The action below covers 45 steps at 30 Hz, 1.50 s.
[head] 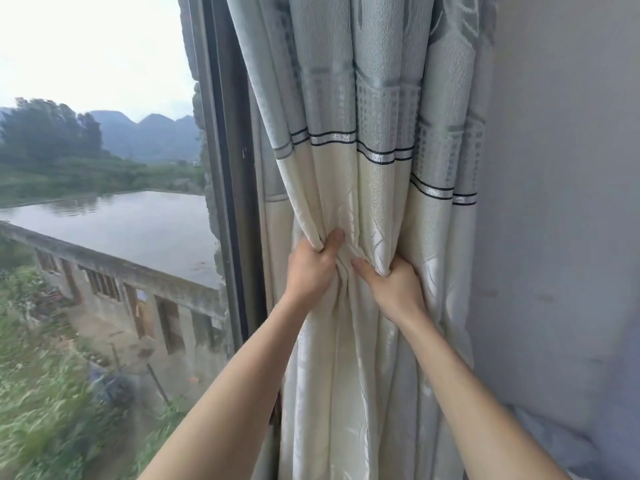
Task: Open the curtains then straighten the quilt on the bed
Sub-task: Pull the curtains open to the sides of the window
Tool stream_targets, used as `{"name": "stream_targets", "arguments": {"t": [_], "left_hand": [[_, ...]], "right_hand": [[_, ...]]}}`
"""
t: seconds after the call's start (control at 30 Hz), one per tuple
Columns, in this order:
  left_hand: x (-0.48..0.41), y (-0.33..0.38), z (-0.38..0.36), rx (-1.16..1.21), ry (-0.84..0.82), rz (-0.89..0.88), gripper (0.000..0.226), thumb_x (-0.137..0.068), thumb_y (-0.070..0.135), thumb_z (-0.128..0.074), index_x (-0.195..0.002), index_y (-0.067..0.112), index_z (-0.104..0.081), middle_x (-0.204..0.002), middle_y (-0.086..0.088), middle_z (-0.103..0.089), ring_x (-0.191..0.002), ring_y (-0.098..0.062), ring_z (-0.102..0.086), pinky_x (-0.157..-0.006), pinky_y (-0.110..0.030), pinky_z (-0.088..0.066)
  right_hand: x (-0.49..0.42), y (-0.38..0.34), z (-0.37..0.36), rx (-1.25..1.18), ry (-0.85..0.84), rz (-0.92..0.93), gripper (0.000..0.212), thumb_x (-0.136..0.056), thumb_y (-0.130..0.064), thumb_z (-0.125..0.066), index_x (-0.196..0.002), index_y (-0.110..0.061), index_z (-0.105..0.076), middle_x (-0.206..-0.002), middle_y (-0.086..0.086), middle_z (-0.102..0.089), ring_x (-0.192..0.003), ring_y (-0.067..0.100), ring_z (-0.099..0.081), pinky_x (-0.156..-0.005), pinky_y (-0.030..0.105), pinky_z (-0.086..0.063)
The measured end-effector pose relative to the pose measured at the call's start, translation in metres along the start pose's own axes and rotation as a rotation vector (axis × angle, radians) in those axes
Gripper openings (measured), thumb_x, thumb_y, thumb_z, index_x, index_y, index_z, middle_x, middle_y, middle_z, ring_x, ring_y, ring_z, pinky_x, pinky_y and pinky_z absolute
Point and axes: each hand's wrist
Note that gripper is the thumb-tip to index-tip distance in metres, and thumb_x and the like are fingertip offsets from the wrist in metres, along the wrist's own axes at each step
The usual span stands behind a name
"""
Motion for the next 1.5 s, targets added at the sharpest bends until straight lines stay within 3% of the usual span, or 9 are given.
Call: {"name": "stream_targets", "arguments": {"t": [0.13,0.33,0.53,0.83,1.0,1.13,1.23,1.37,1.5], "left_hand": [[-0.054,-0.021,-0.035,-0.035,0.053,-0.021,0.02,-0.096,0.039,-0.057,-0.116,0.036,-0.053,-0.099,0.025,-0.059,-0.094,-0.001,-0.054,-0.072,-0.007,-0.038],[-0.116,-0.057,-0.065,-0.102,0.063,0.017,0.047,-0.097,0.033,-0.058,-0.138,0.012,-0.05,-0.133,-0.002,-0.06,-0.125,-0.021,-0.053,-0.1,-0.026,-0.041],[-0.125,-0.071,-0.064,-0.106,0.042,0.079,0.048,-0.093,0.036,-0.064,-0.135,0.014,-0.055,-0.127,0.001,-0.064,-0.12,-0.017,-0.056,-0.092,-0.019,-0.04],[-0.065,-0.051,-0.027,-0.249,-0.046,0.17,0.051,-0.086,0.053,-0.063,-0.128,0.024,-0.06,-0.117,0.005,-0.069,-0.113,-0.022,-0.062,-0.094,-0.034,-0.05],[-0.02,0.0,0.015,-0.183,-0.028,0.065,0.039,-0.07,0.067,-0.065,-0.106,0.055,-0.057,-0.091,0.033,-0.062,-0.089,0.001,-0.061,-0.072,-0.018,-0.045],[0.017,0.071,0.046,0.003,0.086,-0.119,0.024,-0.073,0.064,-0.069,-0.089,0.075,-0.053,-0.099,0.036,-0.061,-0.087,0.021,-0.056,-0.068,-0.001,-0.04],[0.041,0.112,0.066,0.072,0.122,-0.224,0.035,-0.071,0.069,-0.067,-0.101,0.072,-0.05,-0.111,0.029,-0.059,-0.094,0.017,-0.054,-0.077,-0.01,-0.041],[0.071,0.157,0.095,0.149,0.144,-0.332,0.083,-0.069,0.074,-0.069,-0.138,0.044,-0.034,-0.12,0.019,-0.062,-0.104,0.005,-0.059,-0.086,-0.023,-0.046],[0.094,0.197,0.128,0.233,0.151,-0.417,0.094,-0.071,0.083,-0.055,-0.146,0.048,-0.009,-0.116,0.033,-0.057,-0.108,0.013,-0.054,-0.092,-0.023,-0.041]], "right_hand": [[-0.064,0.029,-0.009,0.034,-0.015,0.005,0.043,-0.083,-0.051,-0.071,-0.111,-0.019,-0.073,-0.103,-0.007,-0.076,-0.102,0.012,-0.068,-0.077,0.019,-0.048],[-0.126,0.069,-0.039,0.188,0.051,0.028,0.052,-0.084,-0.063,-0.06,-0.1,-0.016,-0.073,-0.092,0.001,-0.076,-0.094,0.028,-0.069,-0.065,0.022,-0.041],[-0.118,0.085,-0.051,0.281,0.186,0.182,0.047,-0.088,-0.061,-0.056,-0.099,-0.018,-0.071,-0.088,0.003,-0.076,-0.09,0.032,-0.067,-0.062,0.022,-0.036],[-0.066,0.038,-0.025,0.51,-0.102,-0.082,0.059,-0.086,-0.068,-0.047,-0.128,-0.028,-0.057,-0.12,0.008,-0.069,-0.112,0.036,-0.062,-0.078,0.037,-0.044],[-0.001,-0.021,0.007,0.596,0.226,0.037,0.07,-0.073,-0.083,-0.046,-0.108,-0.022,-0.051,-0.102,0.006,-0.071,-0.098,0.034,-0.065,-0.066,0.036,-0.042],[0.035,-0.089,0.033,0.473,0.497,0.273,0.088,-0.069,-0.073,-0.067,-0.128,-0.011,-0.048,-0.131,0.012,-0.051,-0.118,0.036,-0.048,-0.091,0.046,-0.041],[0.059,-0.136,0.05,0.513,0.642,0.384,0.102,-0.065,-0.071,-0.072,-0.142,-0.013,-0.037,-0.154,0.018,-0.029,-0.136,0.036,-0.03,-0.103,0.051,-0.03],[0.079,-0.187,0.061,0.181,0.307,0.249,0.119,-0.063,-0.073,-0.068,-0.154,-0.03,-0.005,-0.158,0.008,-0.027,-0.142,0.028,-0.029,-0.112,0.049,-0.03],[0.088,-0.229,0.073,-0.105,0.059,0.201,0.113,-0.071,-0.065,-0.076,-0.154,-0.037,-0.004,-0.142,-0.009,-0.049,-0.128,0.018,-0.052,-0.106,0.037,-0.041]]}}
Point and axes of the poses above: each hand's wrist, its own x-axis away from the middle knuckle, its own z-axis out of the back of the hand, y = z × x
